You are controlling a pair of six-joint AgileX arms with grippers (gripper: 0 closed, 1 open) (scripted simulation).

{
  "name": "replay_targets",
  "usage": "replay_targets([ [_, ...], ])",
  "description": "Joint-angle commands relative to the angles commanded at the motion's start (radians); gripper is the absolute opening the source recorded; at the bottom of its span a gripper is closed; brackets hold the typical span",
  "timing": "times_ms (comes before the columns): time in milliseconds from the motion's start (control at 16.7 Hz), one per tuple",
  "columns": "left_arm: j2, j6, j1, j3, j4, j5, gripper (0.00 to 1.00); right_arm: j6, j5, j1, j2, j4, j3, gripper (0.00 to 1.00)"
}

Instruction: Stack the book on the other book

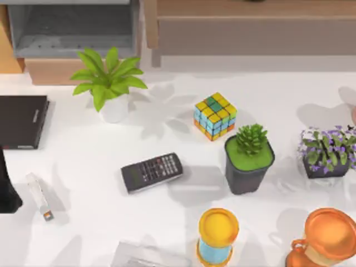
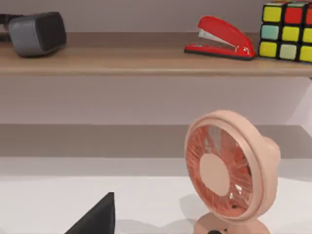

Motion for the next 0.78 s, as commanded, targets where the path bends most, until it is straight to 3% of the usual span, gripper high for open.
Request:
replay_targets([
  [360,0.096,0.002,-0.018,0.068,0.051,-0.015,1.00,0.000,0.000,0.000,0.000,0.000,0.000,1.00],
  [780,0.591,-0.003,-0.075,0.400,0.201,-0.059,1.00,0.000,0.000,0.000,0.000,0.000,0.000,1.00],
])
